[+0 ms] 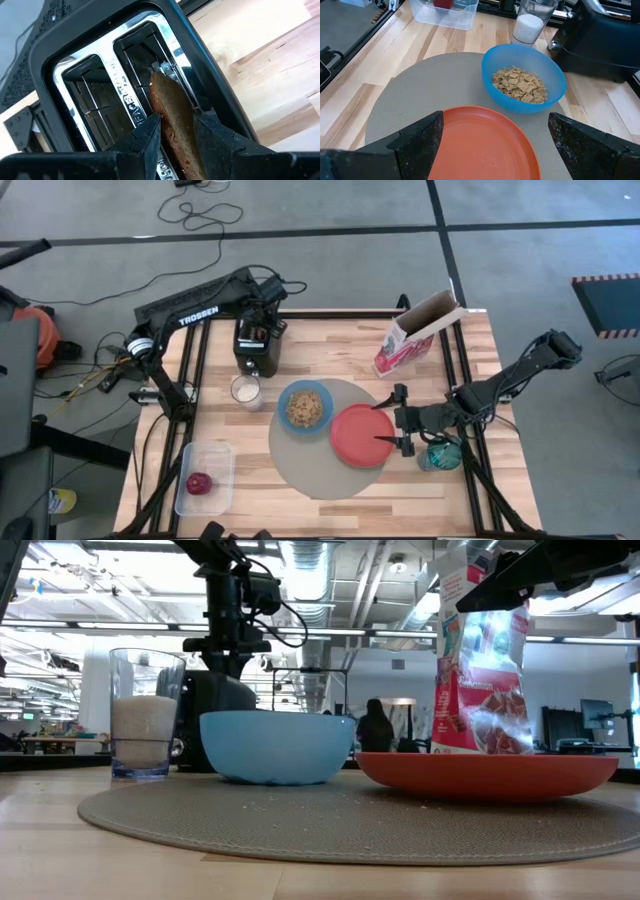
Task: Arrange a breakfast setting
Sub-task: Put the toasted bread on the orange plate
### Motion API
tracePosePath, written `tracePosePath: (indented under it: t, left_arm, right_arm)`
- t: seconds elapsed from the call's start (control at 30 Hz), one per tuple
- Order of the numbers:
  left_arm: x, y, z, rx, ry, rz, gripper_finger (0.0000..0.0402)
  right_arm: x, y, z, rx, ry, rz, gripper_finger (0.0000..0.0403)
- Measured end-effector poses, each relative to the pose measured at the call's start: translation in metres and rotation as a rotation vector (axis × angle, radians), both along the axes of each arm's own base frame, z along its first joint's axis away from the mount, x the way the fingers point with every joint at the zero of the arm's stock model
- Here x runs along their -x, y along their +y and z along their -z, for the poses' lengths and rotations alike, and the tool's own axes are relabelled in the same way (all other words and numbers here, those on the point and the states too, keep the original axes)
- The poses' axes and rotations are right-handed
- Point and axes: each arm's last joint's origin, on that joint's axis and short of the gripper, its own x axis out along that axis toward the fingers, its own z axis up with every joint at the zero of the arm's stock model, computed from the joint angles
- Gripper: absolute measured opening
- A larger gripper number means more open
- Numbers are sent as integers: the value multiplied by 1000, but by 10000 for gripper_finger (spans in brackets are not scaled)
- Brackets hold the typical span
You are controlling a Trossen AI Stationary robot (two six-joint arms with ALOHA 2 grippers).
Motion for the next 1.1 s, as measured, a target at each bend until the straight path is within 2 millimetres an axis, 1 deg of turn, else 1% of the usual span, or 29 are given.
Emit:
tracePosePath:
  t: [0.33, 0.43, 0.6, 0.67, 0.9, 1.1]
  left_arm:
    - [5, 5, 1, 12, 6, -25, 109]
    - [5, 6, 2, 12, 11, -26, 86]
    - [6, 6, 2, -7, 37, -28, 20]
    - [6, 6, 2, -14, 44, -25, 6]
    - [7, 6, 1, -18, 45, -14, 4]
    - [12, 0, -11, -44, 18, -10, 2]
  right_arm:
    - [0, 0, 0, 0, 0, 0, 385]
    - [0, 0, 0, 0, 0, -1, 385]
    - [0, 0, 0, 0, 0, -1, 385]
    - [0, 0, 0, -1, 0, -1, 385]
    - [0, 0, 0, -3, -4, 0, 385]
    - [-1, 0, -1, -7, -13, 0, 385]
